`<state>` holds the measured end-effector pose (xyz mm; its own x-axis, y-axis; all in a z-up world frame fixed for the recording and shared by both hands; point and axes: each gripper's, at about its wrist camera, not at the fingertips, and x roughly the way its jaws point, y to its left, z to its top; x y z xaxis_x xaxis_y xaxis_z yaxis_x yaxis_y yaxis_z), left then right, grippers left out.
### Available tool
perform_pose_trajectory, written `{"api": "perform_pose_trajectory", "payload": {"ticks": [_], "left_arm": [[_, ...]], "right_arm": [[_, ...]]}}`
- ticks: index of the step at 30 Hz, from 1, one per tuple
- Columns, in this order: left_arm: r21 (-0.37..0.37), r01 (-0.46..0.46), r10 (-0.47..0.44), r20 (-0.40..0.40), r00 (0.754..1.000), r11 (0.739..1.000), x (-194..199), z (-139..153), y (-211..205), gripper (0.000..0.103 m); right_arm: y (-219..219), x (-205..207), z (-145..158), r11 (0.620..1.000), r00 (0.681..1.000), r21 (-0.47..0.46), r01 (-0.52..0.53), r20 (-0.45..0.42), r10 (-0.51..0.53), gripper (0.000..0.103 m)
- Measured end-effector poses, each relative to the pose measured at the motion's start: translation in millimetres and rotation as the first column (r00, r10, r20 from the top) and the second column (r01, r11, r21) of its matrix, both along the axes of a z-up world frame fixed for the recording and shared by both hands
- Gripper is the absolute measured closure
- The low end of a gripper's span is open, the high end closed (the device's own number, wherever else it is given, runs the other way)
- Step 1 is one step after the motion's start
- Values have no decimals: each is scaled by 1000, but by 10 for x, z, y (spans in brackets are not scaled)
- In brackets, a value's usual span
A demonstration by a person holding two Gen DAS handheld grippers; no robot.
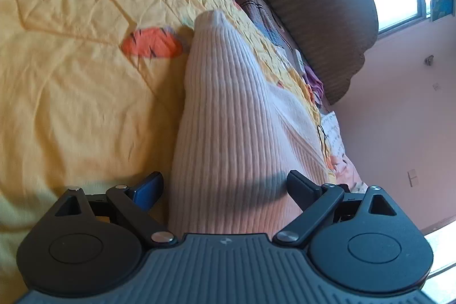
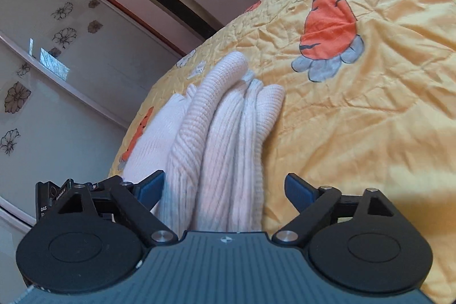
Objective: Fold small clothes
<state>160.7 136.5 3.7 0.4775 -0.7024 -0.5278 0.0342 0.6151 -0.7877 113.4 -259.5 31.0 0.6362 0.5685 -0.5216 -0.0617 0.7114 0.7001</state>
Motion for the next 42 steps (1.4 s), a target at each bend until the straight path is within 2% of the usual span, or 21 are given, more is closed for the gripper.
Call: {"api": "perform_pose_trajectory", "payload": {"ticks": [4, 6, 7, 9, 10, 11, 13, 16, 18, 20, 22, 24, 26, 29, 31, 33, 36, 37, 39, 40, 42], "left_arm": [[-18, 46, -46, 14, 999, 999, -57, -95, -173, 2], [6, 33, -33, 11, 999, 999, -37, -65, -240, 3], [26, 20, -20, 3, 1000, 999, -22, -42, -265, 9], [116, 25, -27, 18, 999, 993, -13, 23, -320, 49], [139, 31, -37, 42, 998, 990, -32, 85, -331, 60], [157, 32, -43, 66, 997, 987, -83, 168, -333, 62], [205, 34, -60, 121, 991, 978, -219, 315, -355, 63], [258, 44, -77, 120, 990, 965, -376, 293, -390, 63], [282, 47, -84, 120, 989, 958, -427, 210, -410, 61], [289, 35, -78, 138, 987, 957, -451, 173, -427, 50], [313, 5, -55, 149, 987, 950, -474, 156, -403, 29], [345, -32, -34, 183, 982, 938, -596, 264, -362, 28], [407, -109, -15, 291, 956, 907, -850, 481, -305, 28], [514, -273, -12, 484, 875, 814, -1243, 783, -355, 27], [555, -319, -83, 581, 810, 768, -1345, 904, -566, 27], [611, -281, -194, 593, 781, 740, -1285, 886, -848, 27], [668, -202, -255, 520, 816, 716, -1025, 664, -1172, 27], [700, -198, -260, 490, 832, 686, -962, 563, -1258, 25], [748, -217, -273, 472, 838, 628, -927, 404, -1351, 13], [756, -215, -268, 460, 847, 618, -932, 345, -1350, 9], [743, -197, -233, 432, 871, 640, -907, 283, -1290, 7]], "right_arm": [[-32, -81, -200, 989, 997, 143, -34, -70, 44, 11], [107, -15, -255, 988, 992, 142, -64, -100, 78, 5], [182, -1, -241, 987, 992, 134, -85, -84, 97, 7], [304, 44, -238, 988, 989, 123, -91, -106, 104, 28], [381, 41, -203, 989, 988, 97, -112, -100, 121, 36], [438, 18, -167, 989, 988, 71, -127, -82, 132, 40], [536, -63, -43, 990, 990, -20, -139, -39, 138, 43], [554, -206, 118, 988, 988, -29, -154, 29, 155, 44], [549, -239, 66, 983, 983, -31, -180, 12, 181, 44], [512, -230, -59, 983, 983, -49, -180, -40, 178, 44], [411, -230, -151, 991, 989, 31, -131, -59, 133, 37], [363, -238, -153, 994, 993, 70, -79, -80, 84, 26], [321, -320, -90, 997, 996, 82, -11, -87, 18, 23], [238, -651, 182, 989, 989, 32, 145, 27, -146, 28], [317, -905, 467, 972, 962, -45, 230, 161, -220, 30], [500, -908, 670, 977, 952, -77, 196, 253, -171, 29], [843, -602, 894, 985, 951, -130, 114, 300, -70, 26], [936, -477, 919, 986, 949, -146, 87, 313, -37, 19], [1106, -154, 915, 978, 952, -194, 71, 307, -8, 15], [1163, -2, 887, 968, 960, -243, 65, 280, 6, 14], [1279, 263, 687, 922, 983, -385, 53, 184, 20, 17]]}}
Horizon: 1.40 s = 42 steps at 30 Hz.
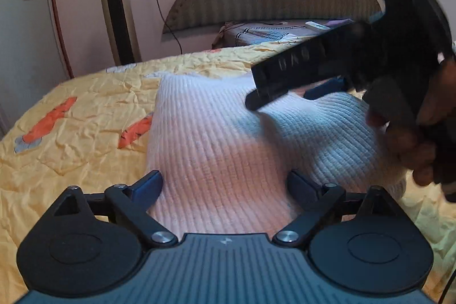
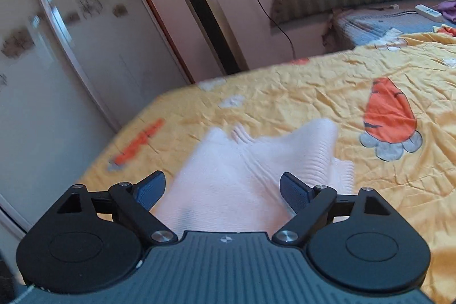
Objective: Fold small clothes
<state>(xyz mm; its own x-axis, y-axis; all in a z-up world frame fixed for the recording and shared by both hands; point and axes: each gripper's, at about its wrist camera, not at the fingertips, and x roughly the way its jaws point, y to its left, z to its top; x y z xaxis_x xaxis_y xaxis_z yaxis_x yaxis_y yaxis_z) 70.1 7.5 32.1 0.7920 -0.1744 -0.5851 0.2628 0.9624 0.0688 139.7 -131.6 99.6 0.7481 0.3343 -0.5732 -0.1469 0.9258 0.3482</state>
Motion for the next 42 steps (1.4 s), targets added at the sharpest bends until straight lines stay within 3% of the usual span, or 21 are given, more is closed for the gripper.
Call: {"api": "perform_pose_trajectory", "payload": {"ticks": [1, 3, 8, 10, 14, 17, 20, 21, 23, 26, 30, 33, 36, 39, 40, 41, 42], "left_arm": [[-9, -10, 10, -11, 1000, 1000, 8, -15, 20, 6], [-10, -9, 9, -17, 1000, 1000, -6, -14, 41, 6], [-17, -12, 11, -32, 999, 1000, 4, 8, 47, 6], [-26, -17, 16, -33, 999, 1000, -9, 9, 62, 6], [-17, -19, 18, -33, 999, 1000, -6, 5, 35, 5], [-18, -23, 22, -37, 999, 1000, 19, 4, 25, 3], [-34, -24, 23, -26, 999, 999, -24, 26, 77, 2], [-58, -45, 43, -33, 999, 997, -63, 55, 132, 3], [-108, -82, 78, -38, 996, 991, -185, 137, 276, 4], [-142, -98, 106, 55, 993, 985, -439, 316, 424, 4], [-132, 18, 2, 150, 989, 991, -542, 476, 249, 4], [-86, 86, -72, 154, 985, 993, -412, 431, -1, 4], [-75, 115, -108, 88, 990, 991, -195, 306, -156, 4], [-58, 121, -119, 48, 992, 991, -76, 167, -176, 4], [-57, 137, -135, 43, 990, 989, -67, 135, -153, 4], [-64, 157, -155, 38, 987, 985, -80, 124, -143, 4], [-70, 166, -164, 36, 986, 984, -87, 118, -131, 4]], "right_arm": [[75, 75, -180, 996, 998, -89, 1, -61, -6, 19], [148, 12, -392, 986, 1000, -165, -18, -8, 17, 18], [128, 22, -339, 991, 999, -132, -5, -34, 1, 17], [109, -76, -257, 994, 999, -99, 40, -12, -41, 19], [112, -332, -76, 996, 993, -38, 81, 91, -77, 10], [192, -326, -76, 994, 995, -94, 49, 95, -40, 6], [137, -171, -396, 986, 999, -158, 44, 24, -41, 9], [103, -207, -442, 988, 998, -152, 40, 63, -30, 9], [81, -274, -382, 990, 997, -132, 42, 62, -34, 9], [26, -513, -165, 990, 993, -115, 85, 97, -74, 8], [-274, -702, 50, 992, 983, 75, 105, 142, -115, 6], [-343, -445, 184, 979, 986, 176, 100, 118, -122, 7], [-236, -1, 252, 974, 995, 222, 52, 76, -70, 6], [-161, 542, 85, 962, 998, 274, 2, -65, 17, 5], [-148, 686, -13, 966, 992, 258, -1, -122, 33, 8], [-129, 820, -146, 984, 982, 177, 28, -191, 7, 11], [-110, 882, -271, 997, 972, 55, 58, -230, -44, 28]]}}
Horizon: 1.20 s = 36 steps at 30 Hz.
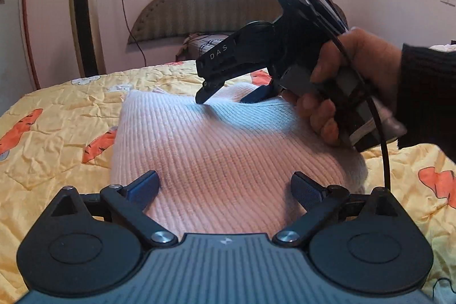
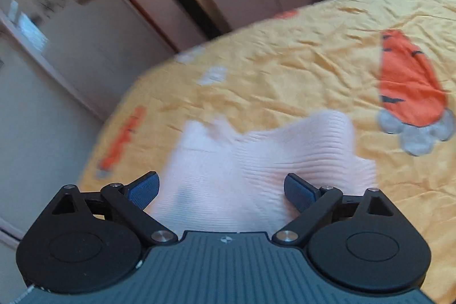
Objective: Fold small clothes
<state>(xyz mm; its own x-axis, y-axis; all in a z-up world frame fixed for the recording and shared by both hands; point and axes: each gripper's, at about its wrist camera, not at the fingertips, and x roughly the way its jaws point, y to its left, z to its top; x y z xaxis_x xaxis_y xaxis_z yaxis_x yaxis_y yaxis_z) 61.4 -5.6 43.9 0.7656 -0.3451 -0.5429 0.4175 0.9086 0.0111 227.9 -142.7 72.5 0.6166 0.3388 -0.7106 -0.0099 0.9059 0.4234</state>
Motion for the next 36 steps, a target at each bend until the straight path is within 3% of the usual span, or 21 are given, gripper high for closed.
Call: {"api": "perform_pose_trajectory", "payload": {"ticks": [1, 4, 8, 11, 15, 17, 19, 20, 22, 28, 31, 33, 35, 36], "left_arm": [[1, 6, -6, 2, 1000, 1000, -5, -17, 11, 3], [20, 21, -22, 28, 999, 1000, -12, -72, -24, 0], [-11, -20, 20, 43, 999, 1000, -127, 57, 33, 0], [-54, -27, 32, 96, 995, 998, -352, 167, 211, 0], [-34, -48, 50, 52, 997, 998, -328, 78, 279, 0], [-17, -70, 70, -22, 997, 997, -215, -42, 258, 0], [-18, -117, 115, -91, 989, 993, -86, -205, 284, 0], [-31, -134, 130, -106, 986, 991, -60, -232, 298, 0], [-36, -149, 145, -108, 984, 988, -70, -184, 303, 0], [-57, -174, 173, -11, 985, 983, -485, 98, 482, 0], [-76, -193, 191, -37, 981, 978, -589, 93, 596, 0], [-52, -233, 230, -62, 971, 971, -585, 40, 630, 0], [-53, -273, 266, -106, 958, 961, -607, 83, 698, 0], [-81, -283, 275, -104, 956, 956, -661, 140, 764, 0]], "right_arm": [[-7, -21, -98, 998, 1000, -61, -2, 15, 3, 33], [-175, -177, -181, 998, 997, 59, 32, 67, -36, 32], [-170, -293, -111, 998, 995, 49, 27, 94, -31, 31], [-249, -644, 121, 992, 983, 105, 64, 163, -81, 23], [-296, -1262, 294, 968, 964, 246, -52, 264, -15, 9], [-288, -1421, 212, 964, 971, 258, -61, 239, -2, 8], [-279, -1478, -3, 974, 982, 222, -49, 191, 6, 14], [-277, -1543, -88, 972, 976, 229, -46, 216, -4, 15], [-260, -1577, -119, 968, 973, 247, -37, 231, -21, 15], [-113, -1773, 143, 990, 971, 139, -11, 238, -22, 13], [-135, -2093, 197, 979, 957, 199, -53, 289, -6, 8], [-140, -2118, 75, 969, 968, 238, -70, 250, 9, 3], [-204, -2054, -169, 957, 985, 286, -39, 172, -11, 11], [-252, -2090, -202, 950, 983, 311, -19, 178, -39, 17]]}}
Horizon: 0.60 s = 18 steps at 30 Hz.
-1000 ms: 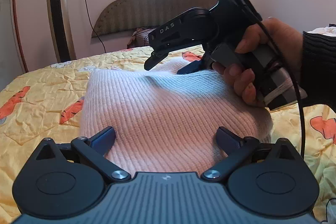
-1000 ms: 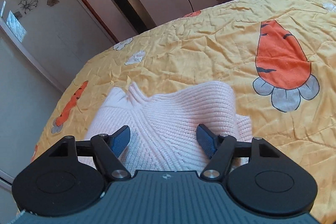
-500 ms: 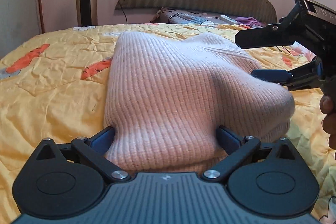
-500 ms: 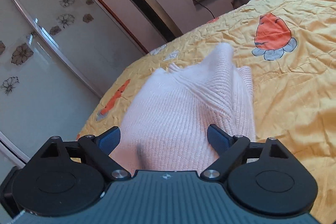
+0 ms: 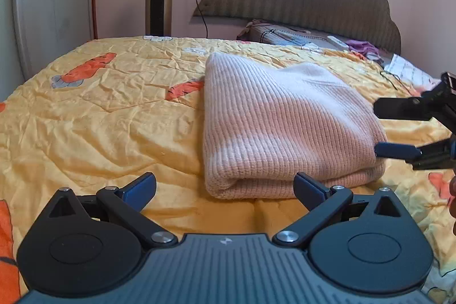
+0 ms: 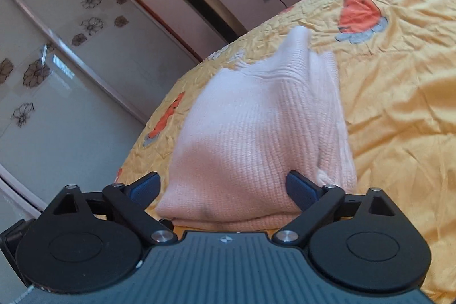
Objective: Fold small clothes
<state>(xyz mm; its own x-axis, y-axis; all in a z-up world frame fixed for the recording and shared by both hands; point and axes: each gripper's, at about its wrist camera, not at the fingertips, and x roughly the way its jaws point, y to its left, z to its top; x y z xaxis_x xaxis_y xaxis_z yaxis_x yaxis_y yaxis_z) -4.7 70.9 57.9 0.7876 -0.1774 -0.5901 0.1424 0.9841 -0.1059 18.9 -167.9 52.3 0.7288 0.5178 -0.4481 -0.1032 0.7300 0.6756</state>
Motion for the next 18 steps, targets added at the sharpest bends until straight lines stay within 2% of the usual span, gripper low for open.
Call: {"api": "perform_pose_trajectory", "payload": {"ticks": [3, 5, 7, 9, 12, 14, 18], "left_arm": [[-35, -30, 32, 78, 996, 999, -200, 238, 210, 0], [-40, -46, 51, 130, 990, 998, -301, 375, 328, 0], [-34, -57, 61, 141, 988, 998, -321, 400, 356, 0], [-36, -76, 80, 114, 990, 996, -310, 299, 308, 0], [-28, -78, 80, 51, 996, 997, -330, -28, 118, 0], [15, -74, 74, 23, 997, 997, -357, -219, -11, 0], [94, -46, 49, -24, 999, 995, -377, -423, -131, 0]], "right_arm": [[-101, -222, 143, 998, 999, 57, 40, -20, -39, 13], [-108, -466, 268, 999, 999, -12, 46, 30, -45, 8], [-85, -672, 321, 988, 997, -140, 64, 46, -58, 4], [-42, -820, 262, 952, 995, -291, 100, 22, -98, 4], [21, -904, 19, 922, 987, -362, 138, -24, -157, 8], [132, -928, -134, 875, 976, -452, 173, -41, -214, 8], [367, -1006, -362, 790, 975, -581, 196, 30, -220, 2]]}}
